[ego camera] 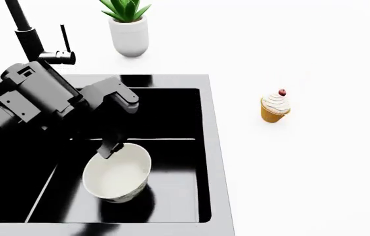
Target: Move the fresh-baked cupcake off the tray onto the counter, and place the bowl used for mixing into the sink.
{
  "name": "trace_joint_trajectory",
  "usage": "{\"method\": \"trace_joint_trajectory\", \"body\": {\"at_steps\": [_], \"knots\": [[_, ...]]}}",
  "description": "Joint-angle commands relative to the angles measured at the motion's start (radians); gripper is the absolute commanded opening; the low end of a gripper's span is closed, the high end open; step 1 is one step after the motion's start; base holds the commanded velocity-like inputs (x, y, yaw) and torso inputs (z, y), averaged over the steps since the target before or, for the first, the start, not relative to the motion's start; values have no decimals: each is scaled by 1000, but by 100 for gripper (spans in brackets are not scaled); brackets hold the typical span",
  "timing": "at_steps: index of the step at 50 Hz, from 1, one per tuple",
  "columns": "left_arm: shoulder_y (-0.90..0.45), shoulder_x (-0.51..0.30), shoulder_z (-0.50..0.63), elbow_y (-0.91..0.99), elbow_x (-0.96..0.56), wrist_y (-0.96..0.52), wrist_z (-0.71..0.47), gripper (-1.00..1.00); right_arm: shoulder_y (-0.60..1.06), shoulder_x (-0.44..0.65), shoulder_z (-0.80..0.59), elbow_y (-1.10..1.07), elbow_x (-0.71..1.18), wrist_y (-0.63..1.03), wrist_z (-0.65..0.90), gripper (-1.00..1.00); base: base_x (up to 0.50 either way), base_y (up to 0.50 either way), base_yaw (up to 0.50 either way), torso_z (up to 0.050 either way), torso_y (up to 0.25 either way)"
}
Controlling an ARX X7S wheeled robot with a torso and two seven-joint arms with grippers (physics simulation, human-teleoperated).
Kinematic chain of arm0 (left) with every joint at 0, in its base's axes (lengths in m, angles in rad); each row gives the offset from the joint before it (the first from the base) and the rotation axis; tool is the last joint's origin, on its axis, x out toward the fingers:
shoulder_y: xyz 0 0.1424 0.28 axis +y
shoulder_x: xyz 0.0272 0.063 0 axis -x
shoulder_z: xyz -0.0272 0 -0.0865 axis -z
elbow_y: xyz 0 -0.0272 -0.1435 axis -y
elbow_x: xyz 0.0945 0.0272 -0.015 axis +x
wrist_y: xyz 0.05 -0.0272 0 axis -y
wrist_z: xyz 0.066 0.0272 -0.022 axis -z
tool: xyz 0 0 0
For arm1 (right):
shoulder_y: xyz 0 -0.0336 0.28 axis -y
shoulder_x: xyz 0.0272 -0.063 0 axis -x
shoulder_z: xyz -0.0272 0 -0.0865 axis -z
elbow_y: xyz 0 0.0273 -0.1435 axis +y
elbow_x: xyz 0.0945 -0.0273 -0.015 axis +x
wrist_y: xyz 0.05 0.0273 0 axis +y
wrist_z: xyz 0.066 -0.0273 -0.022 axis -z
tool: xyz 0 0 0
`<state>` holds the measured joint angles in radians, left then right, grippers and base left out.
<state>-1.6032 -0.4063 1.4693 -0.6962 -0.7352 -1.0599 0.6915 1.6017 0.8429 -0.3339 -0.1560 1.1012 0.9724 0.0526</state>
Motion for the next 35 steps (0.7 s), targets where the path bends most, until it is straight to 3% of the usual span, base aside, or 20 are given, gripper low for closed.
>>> {"method": "trace_joint_trajectory", "body": {"at_steps": [1,11,17,23,31,35], "knots": [[-21,-42,-11,59,-9,-9,-11,100,-8,-9,-3,2,-1,-7,2,100,0,0,0,0,0],[-81,-160,-133,290,-94,9,-70,100,-11,-14,2,-9,-5,-25,7,100,0,0,0,0,0],[-77,-317,-271,662,-206,61,-185,100,-82,4,40,-80,-8,-78,48,100,0,0,0,0,0],[-71,-415,-418,855,-325,125,-299,100,-191,47,101,-185,-11,-152,88,100,0,0,0,0,0],[11,-502,-571,1017,-382,336,-431,100,-384,79,179,-347,-119,-361,83,100,0,0,0,0,0],[125,-531,-656,1102,-330,550,-540,100,-539,71,234,-450,-202,-491,115,100,0,0,0,0,0]]}}
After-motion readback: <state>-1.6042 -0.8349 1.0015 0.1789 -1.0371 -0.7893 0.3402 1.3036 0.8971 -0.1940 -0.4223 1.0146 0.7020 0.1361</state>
